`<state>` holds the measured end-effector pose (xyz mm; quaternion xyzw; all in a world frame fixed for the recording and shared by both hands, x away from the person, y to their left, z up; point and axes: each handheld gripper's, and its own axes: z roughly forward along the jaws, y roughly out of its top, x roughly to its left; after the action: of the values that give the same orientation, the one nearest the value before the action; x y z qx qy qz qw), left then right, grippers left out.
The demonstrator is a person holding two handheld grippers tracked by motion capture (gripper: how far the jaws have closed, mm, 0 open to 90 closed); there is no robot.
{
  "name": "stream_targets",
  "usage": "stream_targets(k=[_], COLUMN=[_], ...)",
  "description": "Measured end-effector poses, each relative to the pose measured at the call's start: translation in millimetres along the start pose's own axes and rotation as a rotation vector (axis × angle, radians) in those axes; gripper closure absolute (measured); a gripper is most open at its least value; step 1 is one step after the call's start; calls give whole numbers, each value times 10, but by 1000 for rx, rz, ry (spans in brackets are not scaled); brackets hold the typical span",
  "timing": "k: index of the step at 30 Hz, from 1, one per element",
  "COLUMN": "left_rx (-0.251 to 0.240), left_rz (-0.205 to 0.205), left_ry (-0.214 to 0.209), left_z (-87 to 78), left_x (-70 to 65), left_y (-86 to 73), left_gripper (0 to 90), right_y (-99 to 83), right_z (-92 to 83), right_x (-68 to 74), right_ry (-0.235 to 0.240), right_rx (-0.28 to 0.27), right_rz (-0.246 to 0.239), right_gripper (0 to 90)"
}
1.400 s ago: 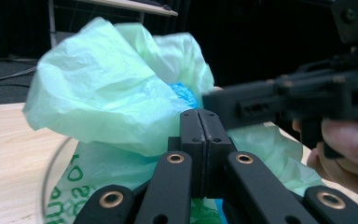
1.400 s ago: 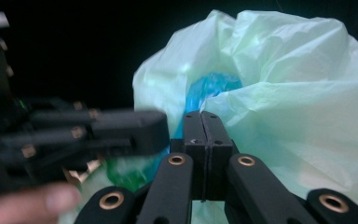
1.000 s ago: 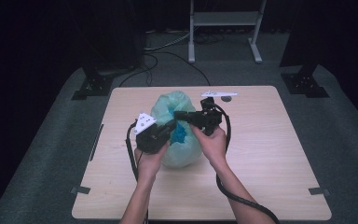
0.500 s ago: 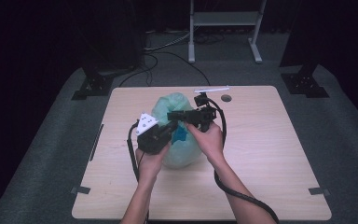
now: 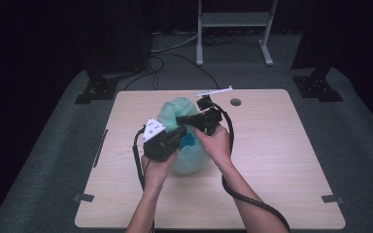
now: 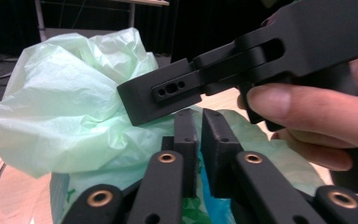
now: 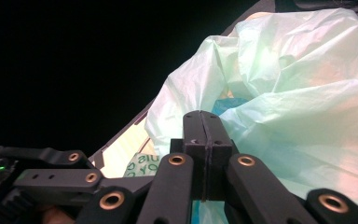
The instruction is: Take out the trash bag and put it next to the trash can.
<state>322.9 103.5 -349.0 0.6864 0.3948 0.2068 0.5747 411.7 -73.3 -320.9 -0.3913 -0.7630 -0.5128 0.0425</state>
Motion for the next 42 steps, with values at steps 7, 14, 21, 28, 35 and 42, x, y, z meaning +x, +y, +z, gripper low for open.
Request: stream_targets(k=[7,14,21,28,35,42], left_rx=[-22,-44,-58,-71,-76,-68], left_rz=[-37,-91,-139,-163,-184,-189], left_ry=[-33,-28,-6,9,11,-2], left_z=[-120,-292,-461,-584,-614,-627], left_x=[36,158,299,410,487,533], left_y=[18,8,-56,-133,-147,-186], left_gripper=[658,500,397,350,291,198], right_y=[-36,-79,-68,-19,27,69], right_z=[-44,-136,-241,-389,-546,-724], right_x=[-79,-186,-227,-248,-273,-290], right_ry=[17,59,86,114,131,137], right_rx=[-30,-63,-91,-130,-164,-192], right_rz=[23,72,88,99,110,110], right_gripper=[900,900,900,900,900,900])
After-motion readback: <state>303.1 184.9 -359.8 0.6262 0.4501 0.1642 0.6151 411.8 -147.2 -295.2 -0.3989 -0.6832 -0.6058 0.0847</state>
